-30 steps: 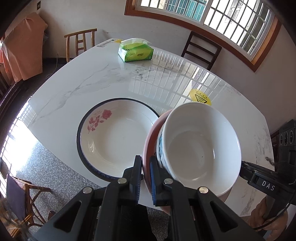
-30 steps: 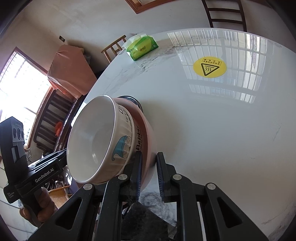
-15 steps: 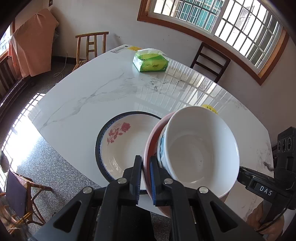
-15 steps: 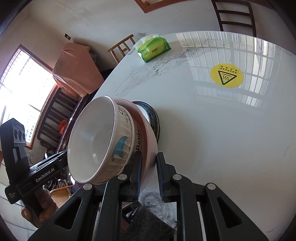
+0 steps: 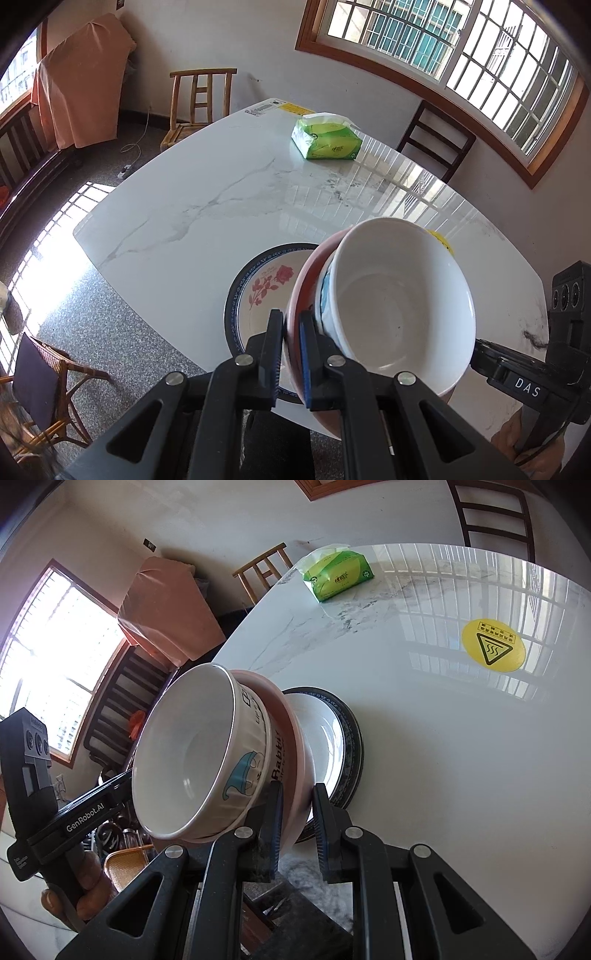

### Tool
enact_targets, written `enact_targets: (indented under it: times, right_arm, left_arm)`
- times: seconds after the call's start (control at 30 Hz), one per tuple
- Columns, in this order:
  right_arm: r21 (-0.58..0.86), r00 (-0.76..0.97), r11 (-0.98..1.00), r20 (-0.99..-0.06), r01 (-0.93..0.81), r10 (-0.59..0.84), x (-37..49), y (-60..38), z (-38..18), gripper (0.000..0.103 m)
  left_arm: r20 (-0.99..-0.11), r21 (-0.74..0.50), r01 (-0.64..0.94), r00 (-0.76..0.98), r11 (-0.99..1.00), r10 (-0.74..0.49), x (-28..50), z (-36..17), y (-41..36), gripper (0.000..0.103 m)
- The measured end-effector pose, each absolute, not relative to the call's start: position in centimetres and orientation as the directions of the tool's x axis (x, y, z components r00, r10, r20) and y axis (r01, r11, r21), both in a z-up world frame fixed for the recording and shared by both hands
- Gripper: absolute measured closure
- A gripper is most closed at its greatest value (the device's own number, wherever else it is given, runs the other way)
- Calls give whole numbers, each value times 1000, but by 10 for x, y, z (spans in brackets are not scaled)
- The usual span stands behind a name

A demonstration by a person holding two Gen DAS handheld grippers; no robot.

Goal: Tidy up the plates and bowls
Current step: 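Carry the bowl stack over the pink-flower plate and lower it onto it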

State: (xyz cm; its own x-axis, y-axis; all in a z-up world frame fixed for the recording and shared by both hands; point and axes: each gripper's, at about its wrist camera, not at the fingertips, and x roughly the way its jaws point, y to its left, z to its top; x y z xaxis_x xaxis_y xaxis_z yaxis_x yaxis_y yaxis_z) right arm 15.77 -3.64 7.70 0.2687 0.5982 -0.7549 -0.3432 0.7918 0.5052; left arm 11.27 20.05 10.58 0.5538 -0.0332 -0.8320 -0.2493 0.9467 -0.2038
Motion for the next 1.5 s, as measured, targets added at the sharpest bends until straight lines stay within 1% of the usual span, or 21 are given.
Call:
enact_targets:
  times: [0.23, 0.67, 1.17, 1.4, 1.47, 1.5]
  right_arm:
    - [507, 255, 787, -757, -352, 601, 170, -21, 74, 86]
    - [501, 225, 790, -774, -354, 591, 178, -6, 62, 86]
    - [497, 209, 797, -787, -343, 581, 184, -1, 55, 85]
    - [505, 203, 795, -786, -335, 584, 188, -2, 50, 85]
    - [512, 200, 790, -781, -339, 592, 188, -4, 48, 85]
    - [517, 202, 787, -776, -337, 597, 188, -5, 47, 86]
  left_arm:
    - [-837, -207, -276, 547, 938, -24, 117, 99, 219, 96]
    - [-856, -228, -292, 515, 929, -48, 127, 78, 237, 96]
    - [-874, -246, -297, 480, 923, -79, 139, 57, 241, 96]
    - [-872, -225, -277, 485, 934, -66, 139, 43, 237, 96]
    - [-852, -222, -299, 522, 928, -36, 133, 42, 238, 86]
    - [-846, -213, -310, 533, 926, -16, 130, 41, 238, 83]
